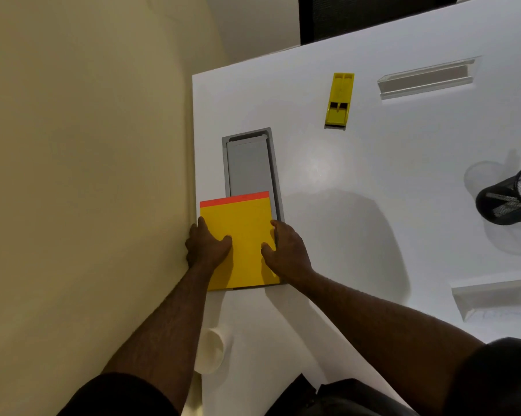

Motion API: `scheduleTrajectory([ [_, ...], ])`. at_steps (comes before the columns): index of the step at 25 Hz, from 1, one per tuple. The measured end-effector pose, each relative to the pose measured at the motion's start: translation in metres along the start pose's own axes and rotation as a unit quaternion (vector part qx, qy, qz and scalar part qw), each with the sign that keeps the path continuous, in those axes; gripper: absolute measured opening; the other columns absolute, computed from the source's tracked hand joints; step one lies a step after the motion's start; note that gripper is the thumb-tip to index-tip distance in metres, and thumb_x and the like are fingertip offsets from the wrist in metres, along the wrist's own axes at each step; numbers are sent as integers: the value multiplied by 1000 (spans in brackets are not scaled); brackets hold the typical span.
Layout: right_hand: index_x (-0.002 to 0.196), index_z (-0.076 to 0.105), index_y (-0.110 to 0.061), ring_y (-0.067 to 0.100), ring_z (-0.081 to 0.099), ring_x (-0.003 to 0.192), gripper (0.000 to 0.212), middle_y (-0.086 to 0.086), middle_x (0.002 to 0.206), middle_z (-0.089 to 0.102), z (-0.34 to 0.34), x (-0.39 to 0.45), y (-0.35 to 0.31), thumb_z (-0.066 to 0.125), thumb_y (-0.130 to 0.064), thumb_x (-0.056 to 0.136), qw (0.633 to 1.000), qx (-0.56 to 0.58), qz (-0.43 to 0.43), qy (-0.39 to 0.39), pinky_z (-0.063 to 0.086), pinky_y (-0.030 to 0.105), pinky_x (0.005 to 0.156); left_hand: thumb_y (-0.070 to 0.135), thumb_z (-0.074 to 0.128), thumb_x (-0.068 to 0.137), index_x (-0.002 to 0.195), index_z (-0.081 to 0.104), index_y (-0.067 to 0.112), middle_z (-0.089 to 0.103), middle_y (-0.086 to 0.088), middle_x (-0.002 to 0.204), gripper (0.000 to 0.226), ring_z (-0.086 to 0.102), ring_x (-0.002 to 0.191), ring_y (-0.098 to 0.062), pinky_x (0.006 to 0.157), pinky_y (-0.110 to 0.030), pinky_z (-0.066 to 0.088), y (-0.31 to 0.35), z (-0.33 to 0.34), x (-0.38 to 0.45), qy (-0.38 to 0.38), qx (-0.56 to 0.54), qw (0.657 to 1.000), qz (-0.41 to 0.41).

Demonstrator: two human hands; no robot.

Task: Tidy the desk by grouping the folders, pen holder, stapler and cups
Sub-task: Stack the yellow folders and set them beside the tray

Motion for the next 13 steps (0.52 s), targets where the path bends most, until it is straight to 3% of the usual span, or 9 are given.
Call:
scheduleTrajectory([
  [5, 130, 50, -10, 20, 57, 106, 48, 10, 125, 57, -90, -1, 23, 64, -20, 86, 986, -22, -23, 167, 40, 22, 82, 51, 55, 89, 155, 15, 13, 6, -13, 164, 86, 13, 150, -35, 120, -46, 19, 60, 13, -24, 55, 157, 971, 174],
  [9, 116, 58, -8, 25, 61, 97, 35, 10, 112, 61, -178, -17, 67, 66, -19, 83, 952, -41, 12, 302, 40, 21, 74, 52, 54, 89, 153, 25, 16, 11, -11, 164, 79, 15, 150, -33, 120, -45, 21, 131, 55, -53, 31, 223, 920, 320],
  [13, 111, 59, -11, 20, 57, 102, 28, 7, 111, 61, -246, -41, 115, 63, -26, 86, 928, -32, 76, 364, 45, 25, 77, 53, 52, 90, 154, 19, 20, 3, -6, 165, 80, 9, 152, -28, 122, -45, 15, 185, 106, -78, -35, 276, 874, 398],
])
Point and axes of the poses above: each hand's wrist, its own x-axis towards the middle knuckle, its own z-axis out of the palm, y = z × x, the point moved 10 cm from there along x, towards the middle knuckle
